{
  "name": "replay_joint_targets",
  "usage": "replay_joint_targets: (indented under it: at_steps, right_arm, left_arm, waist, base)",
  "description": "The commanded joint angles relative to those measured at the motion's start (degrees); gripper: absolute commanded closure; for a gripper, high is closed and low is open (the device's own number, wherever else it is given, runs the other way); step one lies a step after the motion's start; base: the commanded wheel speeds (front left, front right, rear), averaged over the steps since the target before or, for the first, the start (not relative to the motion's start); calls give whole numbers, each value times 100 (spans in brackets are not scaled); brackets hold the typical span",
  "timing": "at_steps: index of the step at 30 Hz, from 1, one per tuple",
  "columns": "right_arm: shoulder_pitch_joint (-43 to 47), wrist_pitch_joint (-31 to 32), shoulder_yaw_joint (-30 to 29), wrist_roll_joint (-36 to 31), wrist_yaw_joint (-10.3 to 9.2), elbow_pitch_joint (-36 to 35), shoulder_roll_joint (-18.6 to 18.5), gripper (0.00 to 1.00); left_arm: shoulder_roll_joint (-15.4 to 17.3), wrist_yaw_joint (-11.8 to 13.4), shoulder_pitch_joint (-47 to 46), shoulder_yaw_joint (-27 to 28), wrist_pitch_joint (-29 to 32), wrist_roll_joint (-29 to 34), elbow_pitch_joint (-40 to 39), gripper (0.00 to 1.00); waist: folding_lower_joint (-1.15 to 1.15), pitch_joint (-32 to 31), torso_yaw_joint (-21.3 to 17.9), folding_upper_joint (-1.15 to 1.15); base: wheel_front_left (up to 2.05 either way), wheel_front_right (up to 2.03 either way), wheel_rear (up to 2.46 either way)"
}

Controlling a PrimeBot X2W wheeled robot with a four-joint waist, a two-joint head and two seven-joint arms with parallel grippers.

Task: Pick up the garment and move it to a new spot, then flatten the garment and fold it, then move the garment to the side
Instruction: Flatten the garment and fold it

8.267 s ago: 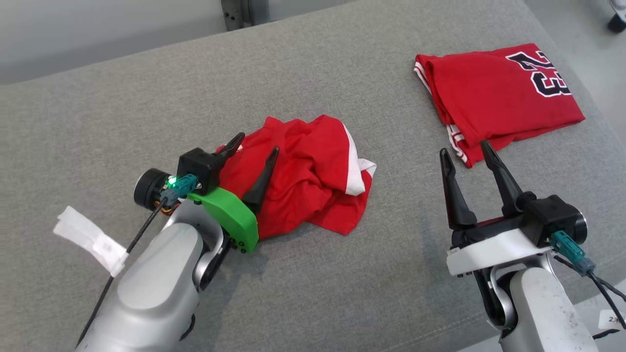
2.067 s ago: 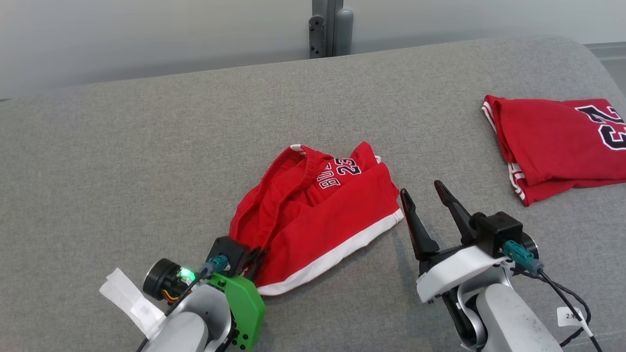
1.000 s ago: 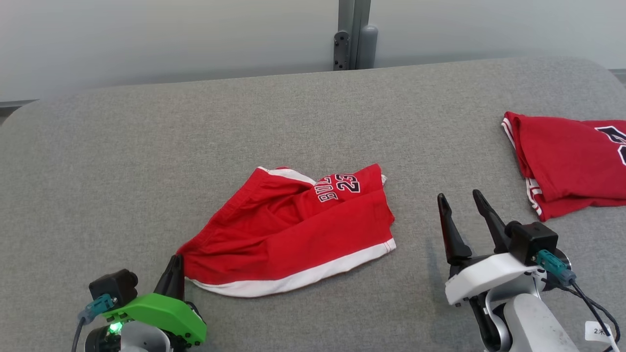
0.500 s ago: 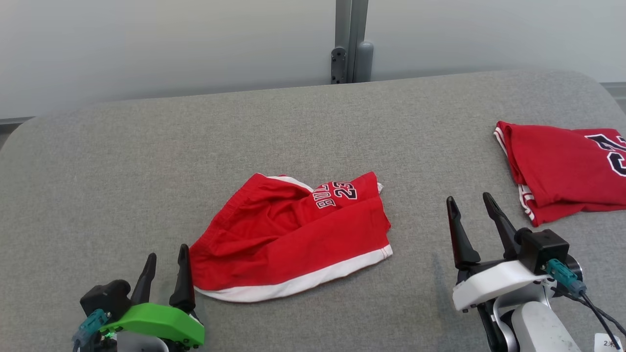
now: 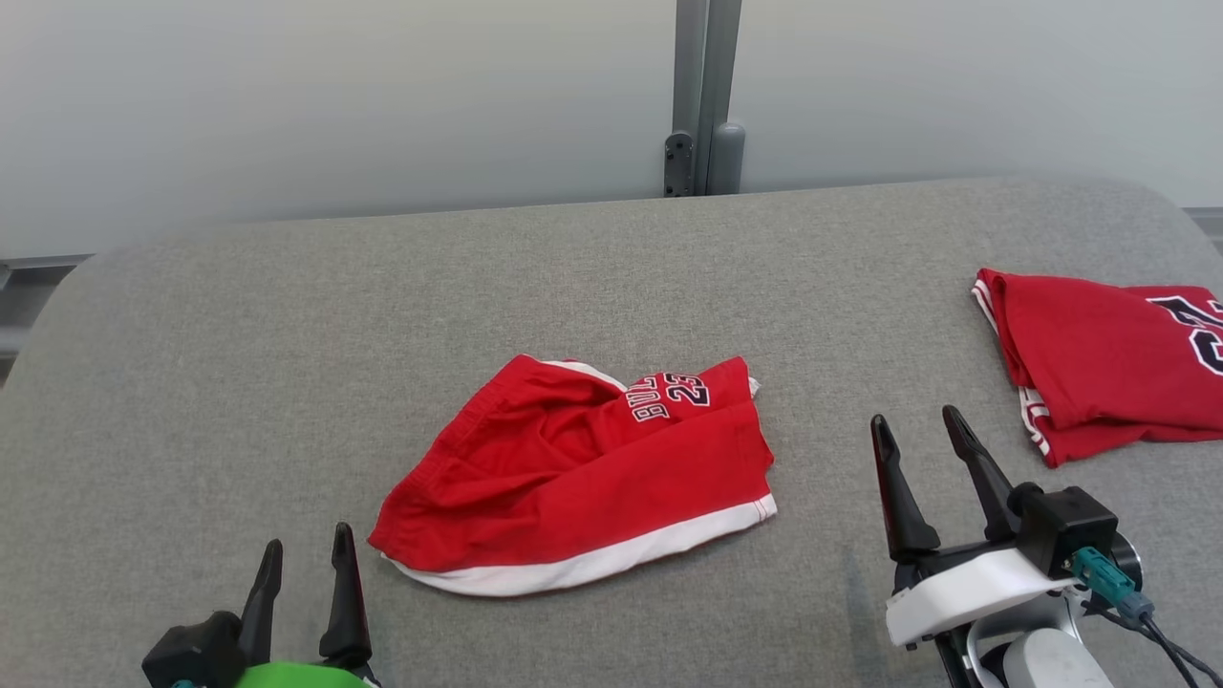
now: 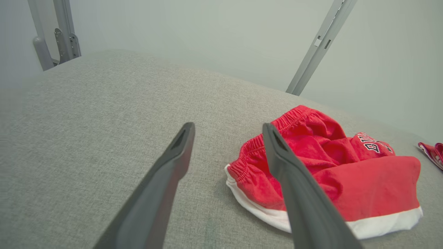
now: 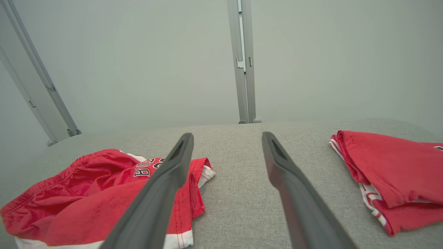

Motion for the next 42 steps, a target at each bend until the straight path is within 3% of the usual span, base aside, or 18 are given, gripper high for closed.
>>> replay_joint_targets:
  at_steps: [1, 19, 27, 42]
  right_arm:
    - [88, -15, 7, 46, 0, -47, -12, 0]
    - [48, -16, 67, 53, 0, 68, -12, 0]
    - [-53, 72, 309, -616, 0, 1056, -11, 0]
    - [-1150, -12, 884, -526, -1, 2953, -66, 0]
  left_arm:
    - [-44, 26, 141, 29, -15, 81, -68, 0]
    - [-265, -81, 273, 299, -17, 694, -348, 0]
    - [-336, -185, 130, 273, -17, 794, -250, 0]
    - [-418, -234, -155, 266, -16, 863, -108, 0]
  waist:
    - [0, -20, 16, 0]
    - [0, -42, 6, 0]
    - [0, 125, 131, 0]
    - [0, 623, 580, 0]
  base:
    - [0, 0, 0]
    - [0, 0, 0]
    - [0, 0, 0]
    - [0, 0, 0]
